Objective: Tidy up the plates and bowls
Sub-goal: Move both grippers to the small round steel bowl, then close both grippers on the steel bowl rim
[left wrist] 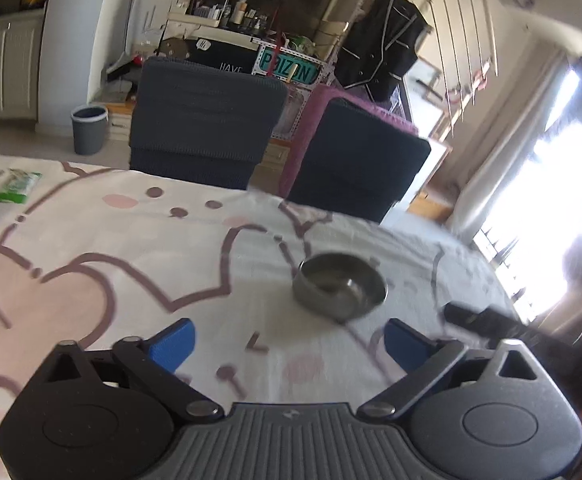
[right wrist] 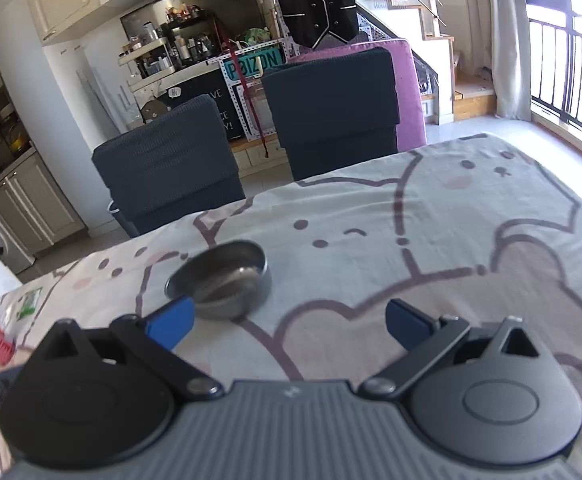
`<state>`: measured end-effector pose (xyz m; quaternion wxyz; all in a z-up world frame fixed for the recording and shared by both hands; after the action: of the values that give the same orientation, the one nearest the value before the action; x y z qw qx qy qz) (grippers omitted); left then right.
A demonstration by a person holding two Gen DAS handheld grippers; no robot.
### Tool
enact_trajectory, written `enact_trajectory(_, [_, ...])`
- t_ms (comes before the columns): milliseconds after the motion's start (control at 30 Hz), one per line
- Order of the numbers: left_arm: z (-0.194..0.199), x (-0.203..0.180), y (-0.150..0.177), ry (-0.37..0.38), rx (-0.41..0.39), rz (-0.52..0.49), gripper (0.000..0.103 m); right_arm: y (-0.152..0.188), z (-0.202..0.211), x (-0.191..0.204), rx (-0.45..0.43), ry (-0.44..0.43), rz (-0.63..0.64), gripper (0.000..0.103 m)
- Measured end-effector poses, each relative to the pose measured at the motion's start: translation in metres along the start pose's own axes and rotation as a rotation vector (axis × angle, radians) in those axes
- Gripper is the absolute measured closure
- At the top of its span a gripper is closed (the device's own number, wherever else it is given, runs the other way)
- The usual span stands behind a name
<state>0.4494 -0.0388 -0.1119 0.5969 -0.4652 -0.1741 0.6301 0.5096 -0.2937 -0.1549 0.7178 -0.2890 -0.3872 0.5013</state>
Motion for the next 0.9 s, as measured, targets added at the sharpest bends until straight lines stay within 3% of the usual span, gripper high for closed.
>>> enact_trajectory(100, [-0.027, 0.001, -0.005, 0.041, 0.040, 0.068, 0.028, 0.002, -0.024, 0.006, 0.026, -0.022, -0.041, 0.016])
enact_trajectory(167, [-0.048, -0.002, -0.005, 0.065, 0.066, 0.091, 0.032, 0.003, -0.043, 0.008, 0.062, -0.028, -0.094, 0.033])
enact_trajectory(233, [-0.066, -0.006, -0.005, 0.078, 0.081, 0.103, 0.035, 0.002, -0.054, 0.006, 0.087, -0.049, -0.163, 0.039])
enact_trajectory(433, [-0.104, -0.008, -0.003, 0.104, 0.065, 0.181, 0.047, -0.007, -0.088, -0.001, 0.082, -0.067, -0.197, 0.051])
enact_trajectory(600, [-0.128, 0.003, 0.005, 0.060, 0.053, 0.207, 0.050, -0.013, -0.107, -0.010, 0.095, -0.109, -0.215, 0.060])
enact_trajectory(800, [-0.144, 0.011, 0.012, 0.081, 0.062, 0.242, 0.052, -0.005, -0.122, -0.010, 0.130, -0.149, -0.168, 0.065])
enact_trajectory(900, [-0.147, 0.014, 0.017, 0.076, 0.056, 0.254, 0.060, -0.002, -0.129, -0.007, 0.148, -0.193, -0.156, 0.065])
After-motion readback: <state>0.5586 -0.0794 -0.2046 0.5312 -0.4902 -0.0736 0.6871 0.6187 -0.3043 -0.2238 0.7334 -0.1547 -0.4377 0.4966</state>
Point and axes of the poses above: each gripper's, at about its wrist camera, not at the fingertips, and z roughly against the way its jaws point, x to its left, y to its underside, the point moved 5 cm from there along -z, roughly the way its jaws point, and after that the axes turned 11 degrees about -x, right-handed, at the moved point
